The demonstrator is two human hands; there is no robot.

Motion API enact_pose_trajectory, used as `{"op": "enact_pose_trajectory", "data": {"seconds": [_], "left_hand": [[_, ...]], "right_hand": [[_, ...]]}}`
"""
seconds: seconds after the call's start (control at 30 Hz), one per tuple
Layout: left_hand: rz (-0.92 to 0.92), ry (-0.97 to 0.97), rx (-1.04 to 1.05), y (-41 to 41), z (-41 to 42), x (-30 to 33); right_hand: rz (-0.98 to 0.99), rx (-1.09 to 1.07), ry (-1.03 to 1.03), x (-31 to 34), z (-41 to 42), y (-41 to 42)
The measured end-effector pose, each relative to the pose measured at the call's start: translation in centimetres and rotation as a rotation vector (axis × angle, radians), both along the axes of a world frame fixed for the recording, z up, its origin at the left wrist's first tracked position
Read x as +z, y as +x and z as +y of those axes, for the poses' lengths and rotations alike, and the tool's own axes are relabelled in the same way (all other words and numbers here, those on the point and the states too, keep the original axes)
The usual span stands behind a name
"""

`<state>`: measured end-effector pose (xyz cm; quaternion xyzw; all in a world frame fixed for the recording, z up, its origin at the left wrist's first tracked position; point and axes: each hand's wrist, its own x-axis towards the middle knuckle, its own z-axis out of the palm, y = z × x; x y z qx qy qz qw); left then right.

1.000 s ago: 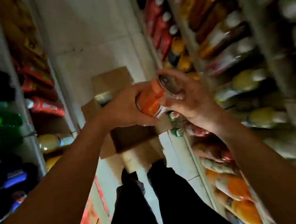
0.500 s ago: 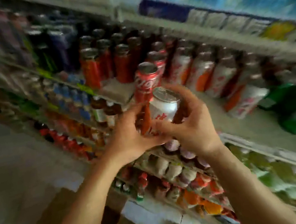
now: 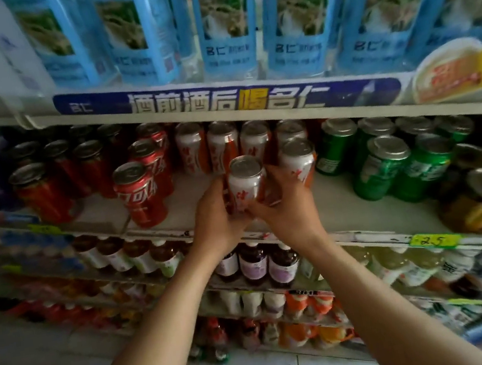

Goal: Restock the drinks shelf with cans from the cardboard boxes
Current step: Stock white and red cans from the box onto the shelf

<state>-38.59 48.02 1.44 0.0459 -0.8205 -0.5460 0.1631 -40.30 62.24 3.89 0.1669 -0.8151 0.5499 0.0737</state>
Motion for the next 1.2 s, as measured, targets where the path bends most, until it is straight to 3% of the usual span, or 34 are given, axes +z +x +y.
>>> {"op": "enact_pose_trajectory", "data": {"seconds": [0.4, 1.2], "left_hand": [[-0.062, -0.247, 0.047, -3.2, -0.3, -0.3], [-0.071, -0.234, 0.012, -4.5, 0.6, -1.5]], "right_hand": [[-0.019, -0.244, 0.351, -3.1, -0.8, -0.5], [-0.036, -0.095, 0.394, -2.8, -0.1, -0.4]]}}
